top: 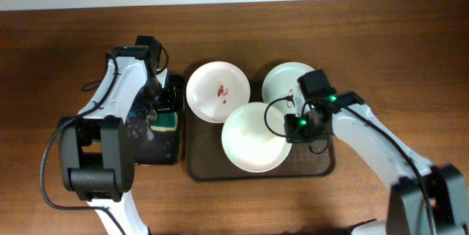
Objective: Clean dirty plates on tray and stack at the side
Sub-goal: 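Lift the cleaned plate and place it right of the tray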
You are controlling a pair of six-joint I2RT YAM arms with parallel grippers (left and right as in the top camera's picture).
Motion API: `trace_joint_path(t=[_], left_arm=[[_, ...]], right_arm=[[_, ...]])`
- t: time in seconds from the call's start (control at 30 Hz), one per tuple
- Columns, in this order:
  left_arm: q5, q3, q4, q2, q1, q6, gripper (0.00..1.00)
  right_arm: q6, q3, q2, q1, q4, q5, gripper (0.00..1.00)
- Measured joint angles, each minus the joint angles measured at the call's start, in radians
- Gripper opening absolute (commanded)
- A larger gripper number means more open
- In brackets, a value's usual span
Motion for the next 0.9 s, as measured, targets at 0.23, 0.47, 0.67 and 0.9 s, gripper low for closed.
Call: trace_joint_path(t=[0.23,0.47,0.67,0.9], left_arm=[[0.000,0.000,0.003,0.000,0.000,0.000,0.99],[0.000,0.000,0.003,0.000,0.000,0.000,0.99],[0.000,0.000,0.006,0.000,0.000,0.000,0.99],[0.000,0.000,0.005,0.000,0.000,0.000,0.99]], right_arm=[[0.005,0.004,-0.161,0.002,-0.047,0.311,0.04],[0.034,0.017,-0.187,0.195,-0.044,0.713,0.04],[0.051,0.035,-0.187,0.499,0.024,1.202,0.04],[0.101,0.036,-0.187,0.481,0.064,1.174,0.04]])
